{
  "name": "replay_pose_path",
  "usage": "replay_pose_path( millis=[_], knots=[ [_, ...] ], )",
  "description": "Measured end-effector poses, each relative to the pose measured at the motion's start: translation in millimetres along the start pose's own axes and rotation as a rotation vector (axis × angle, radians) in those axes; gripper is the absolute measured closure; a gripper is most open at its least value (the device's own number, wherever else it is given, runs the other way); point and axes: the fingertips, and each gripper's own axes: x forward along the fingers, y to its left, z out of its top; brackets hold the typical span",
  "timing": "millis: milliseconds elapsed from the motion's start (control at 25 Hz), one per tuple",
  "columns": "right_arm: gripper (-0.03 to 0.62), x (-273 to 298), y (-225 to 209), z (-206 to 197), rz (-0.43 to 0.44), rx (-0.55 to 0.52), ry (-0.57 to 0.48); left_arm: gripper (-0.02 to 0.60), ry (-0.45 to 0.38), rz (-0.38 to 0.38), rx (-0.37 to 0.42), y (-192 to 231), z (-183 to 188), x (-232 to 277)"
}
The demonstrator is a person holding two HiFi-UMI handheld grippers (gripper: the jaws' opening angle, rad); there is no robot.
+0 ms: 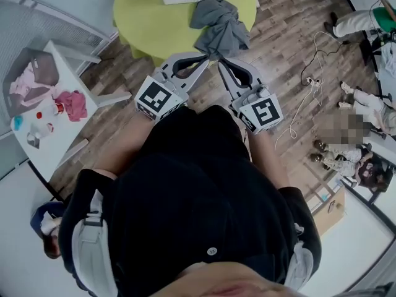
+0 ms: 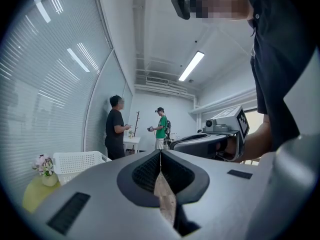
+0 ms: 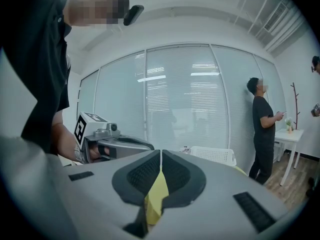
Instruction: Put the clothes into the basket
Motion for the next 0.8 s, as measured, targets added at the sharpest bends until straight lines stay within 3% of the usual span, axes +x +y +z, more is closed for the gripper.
replay_pose_path(
  millis=[400,800],
  knots=[
    [0.564,27.9,-37.1,-3.3,-0.006,0.014,0.015,0.571,0.005,0.017,-0.019,35.5,-4.2,18.7],
    [0.565,63.0,-109.3,-10.9,0.038,0.031,0.037,0.571,0.039,0.088,-0.014,85.3,-12.5,70.8]
  ],
)
